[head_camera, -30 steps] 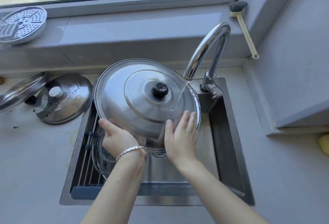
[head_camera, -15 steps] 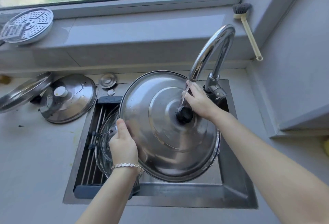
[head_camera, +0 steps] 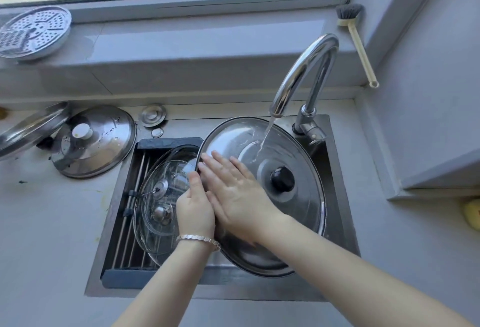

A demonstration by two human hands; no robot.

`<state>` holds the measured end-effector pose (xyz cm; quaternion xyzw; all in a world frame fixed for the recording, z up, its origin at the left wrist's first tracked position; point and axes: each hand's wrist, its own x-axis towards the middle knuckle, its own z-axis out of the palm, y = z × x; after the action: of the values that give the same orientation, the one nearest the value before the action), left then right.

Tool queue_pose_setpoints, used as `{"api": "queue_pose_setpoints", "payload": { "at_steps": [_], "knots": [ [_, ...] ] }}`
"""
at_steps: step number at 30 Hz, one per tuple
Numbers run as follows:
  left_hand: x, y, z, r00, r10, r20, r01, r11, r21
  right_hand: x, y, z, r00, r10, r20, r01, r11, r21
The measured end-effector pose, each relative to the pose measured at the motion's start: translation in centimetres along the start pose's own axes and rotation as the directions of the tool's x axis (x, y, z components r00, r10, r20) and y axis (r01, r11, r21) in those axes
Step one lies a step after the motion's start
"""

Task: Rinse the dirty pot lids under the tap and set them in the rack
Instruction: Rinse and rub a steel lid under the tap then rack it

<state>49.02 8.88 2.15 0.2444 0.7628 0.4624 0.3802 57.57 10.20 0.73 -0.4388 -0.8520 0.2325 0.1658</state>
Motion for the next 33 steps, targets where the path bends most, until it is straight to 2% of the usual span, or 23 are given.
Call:
{"api": "queue_pose_setpoints", "payload": {
  "at_steps": [2,4,6,8,10,12,14,17,18,20,21,23,25,26,27,28,29,30,31,32,33],
  "knots": [
    [-0.6,-0.2,0.1,1.0,0.025,0.005,-0.026,0.999,0.02,0.9,1.9,-0.7,0.994,0.104,0.029,-0.102,0.993,-0.064],
    [-1.3,-0.3,0.2,0.997,0.07,0.019,-0.07,0.997,0.039,2.6,4.6,-2.1,0.948,0.317,0.006,-0.317,0.948,-0.004],
    [-1.7,-0.3,0.1,0.993,0.112,0.024,-0.113,0.992,0.056,3.7,7.5,-3.3,0.847,0.531,0.023,-0.531,0.843,0.084],
    [-1.7,0.0,-0.3,0.99,0.138,-0.006,-0.137,0.988,0.072,3.3,10.2,-3.7,0.731,0.672,0.119,-0.68,0.704,0.204],
    [-1.1,0.6,-0.8,0.986,0.152,-0.072,-0.147,0.986,0.078,1.5,12.1,-3.3,0.612,0.739,0.282,-0.791,0.567,0.229],
    [-0.4,1.5,-1.1,0.983,0.119,-0.142,-0.111,0.992,0.062,-0.9,12.3,-3.1,0.563,0.723,0.4,-0.82,0.548,0.165],
    [0.4,2.3,-1.1,0.986,0.065,-0.155,-0.054,0.996,0.074,-2.6,11.4,-3.2,0.606,0.72,0.337,-0.791,0.589,0.165],
    [0.9,3.0,-0.2,0.995,-0.093,-0.029,0.095,0.992,0.08,-3.7,8.8,-3.9,0.766,0.629,0.129,-0.64,0.729,0.244],
    [0.8,3.0,0.3,0.983,-0.173,0.057,0.171,0.985,0.037,-3.8,7.4,-4.5,0.828,0.549,0.114,-0.556,0.78,0.286],
    [0.3,3.0,1.4,0.926,-0.302,0.228,0.314,0.949,-0.019,-4.3,4.3,-6.2,0.906,0.364,0.214,-0.419,0.843,0.339],
    [0.0,2.9,2.0,0.898,-0.331,0.289,0.353,0.935,-0.025,-4.7,3.1,-7.0,0.912,0.3,0.28,-0.38,0.876,0.298],
    [-0.9,3.1,2.9,0.846,-0.371,0.384,0.426,0.902,-0.066,-5.5,2.1,-7.6,0.903,0.254,0.348,-0.303,0.948,0.094],
    [-1.7,3.4,3.7,0.781,-0.399,0.481,0.497,0.863,-0.092,-6.0,2.5,-7.8,0.915,0.279,0.293,-0.244,0.958,-0.15],
    [-1.9,3.6,3.9,0.753,-0.403,0.52,0.504,0.862,-0.061,-6.0,2.8,-8.0,0.922,0.306,0.237,-0.257,0.942,-0.216],
    [-2.1,3.6,4.0,0.743,-0.398,0.538,0.462,0.887,0.019,-6.0,3.2,-8.3,0.921,0.338,0.194,-0.289,0.926,-0.244],
    [-2.1,3.5,3.9,0.764,-0.352,0.541,0.322,0.934,0.153,-6.1,3.5,-8.8,0.915,0.364,0.176,-0.318,0.916,-0.244],
    [-2.1,3.3,3.6,0.818,-0.231,0.527,0.064,0.946,0.317,-6.1,3.8,-9.3,0.905,0.383,0.186,-0.341,0.914,-0.222],
    [-2.1,2.8,3.1,0.856,-0.022,0.517,-0.262,0.844,0.469,-6.1,4.0,-9.9,0.899,0.389,0.202,-0.353,0.915,-0.195],
    [-2.0,2.3,2.4,0.836,0.23,0.499,-0.518,0.634,0.575,-6.0,4.1,-10.4,0.892,0.388,0.232,-0.352,0.918,-0.182],
    [-2.1,2.1,1.8,0.758,0.421,0.498,-0.652,0.484,0.583,-5.8,4.0,-10.8,0.886,0.378,0.268,-0.336,0.923,-0.189],
    [-2.1,1.8,1.4,0.679,0.521,0.517,-0.733,0.444,0.515,-5.6,3.9,-11.2,0.882,0.357,0.306,-0.305,0.93,-0.206]
  ]
}}
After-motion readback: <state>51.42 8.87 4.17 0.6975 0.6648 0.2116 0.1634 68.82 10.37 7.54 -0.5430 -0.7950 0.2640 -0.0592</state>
